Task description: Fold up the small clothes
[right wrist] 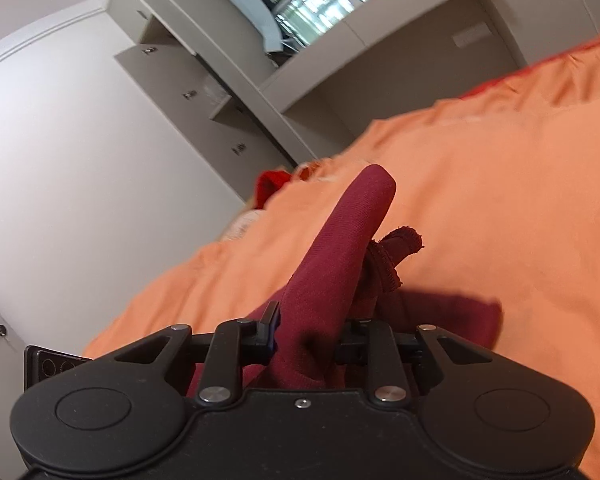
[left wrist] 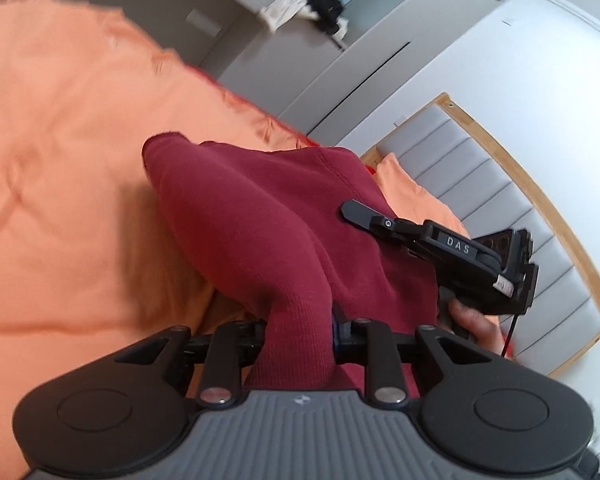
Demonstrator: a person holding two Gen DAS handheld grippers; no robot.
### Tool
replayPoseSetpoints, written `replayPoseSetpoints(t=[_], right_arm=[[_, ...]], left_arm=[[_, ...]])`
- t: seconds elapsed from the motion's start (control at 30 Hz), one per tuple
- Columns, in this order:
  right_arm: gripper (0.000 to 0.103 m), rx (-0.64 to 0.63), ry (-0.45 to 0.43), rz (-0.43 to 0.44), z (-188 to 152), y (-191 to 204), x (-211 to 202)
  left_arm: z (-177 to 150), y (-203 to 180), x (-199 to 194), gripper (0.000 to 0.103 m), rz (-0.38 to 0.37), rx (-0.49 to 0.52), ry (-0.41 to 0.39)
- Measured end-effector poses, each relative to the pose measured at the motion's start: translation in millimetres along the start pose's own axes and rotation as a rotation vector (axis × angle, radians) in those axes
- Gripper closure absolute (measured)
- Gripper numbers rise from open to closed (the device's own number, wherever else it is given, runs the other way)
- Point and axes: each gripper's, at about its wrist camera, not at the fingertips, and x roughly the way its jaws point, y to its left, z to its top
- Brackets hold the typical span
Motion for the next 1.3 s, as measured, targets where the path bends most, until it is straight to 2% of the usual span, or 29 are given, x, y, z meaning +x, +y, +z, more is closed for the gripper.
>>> replayPoseSetpoints(t=[0.2, 0.37, 0.43, 0.53, 0.7, 0.8, 0.93, 0.97, 1.03, 1.07, 1.1, 1.17, 1.2, 1.3], right_arm=[[0.078, -0.035, -0.003, 0.050, 1.3, 56.9, 1.8], [0.078, 0.018, 0.010, 0.099, -21.4, 94.7, 15.2], [0.078, 0.011, 0.018, 0.105, -33.2, 108.6, 19.7], [0.078, 0.033, 0.040, 0.105, -51.8, 120.5, 24.9], [0.078, 0.067, 0.077, 0.069, -79.8, 125.6, 33.2], [0.078, 0.085, 0.100, 0.039, -94.2, 118.4, 41.2], [0.078, 0.108, 0.145, -0.013, -116.4, 103.4, 54.6], [0.078, 0.104, 0.152, -0.030, -121.9, 101.9, 58.2], [0.075, 0.110, 0.168, -0.054, -132.5, 96.9, 64.2], [0.069, 0.111, 0.176, -0.067, -136.1, 94.9, 66.1], [0.063, 0.108, 0.179, -0.083, -138.0, 93.5, 66.8], [0.022, 0.105, 0.175, -0.120, -140.8, 92.0, 65.5], [0.018, 0.102, 0.175, -0.146, -142.1, 90.9, 63.3], [0.023, 0.143, 0.156, -0.141, -140.1, 84.1, 43.7]], left_arm=[[1.2, -19.1, -73.0, 0.077, 0.093, 0.097, -0.033], [-16.2, -24.8, -118.1, 0.077, 0.165, 0.123, -0.042], [-24.6, -14.9, -134.9, 0.077, 0.166, 0.096, -0.039], [-38.5, -2.5, -147.9, 0.077, 0.164, 0.053, -0.036], [-53.2, 14.6, -145.3, 0.077, 0.198, 0.046, 0.006], [-65.0, 31.5, -143.1, 0.077, 0.214, 0.007, 0.040], [-79.2, 42.4, -132.0, 0.073, 0.264, 0.005, 0.101], [-81.0, 44.3, -127.8, 0.067, 0.270, -0.007, 0.108], [-86.1, 52.4, -125.3, 0.033, 0.300, -0.042, 0.117], [-89.2, 55.9, -124.8, 0.012, 0.336, -0.053, 0.118], [-93.2, 58.1, -124.9, 0.012, 0.351, -0.044, 0.107], [-97.6, 54.5, -124.4, 0.011, 0.373, -0.004, 0.109], [-100.0, 49.0, -126.9, 0.011, 0.399, 0.034, 0.109], [-104.6, 26.7, -144.2, 0.007, 0.480, 0.113, 0.084]])
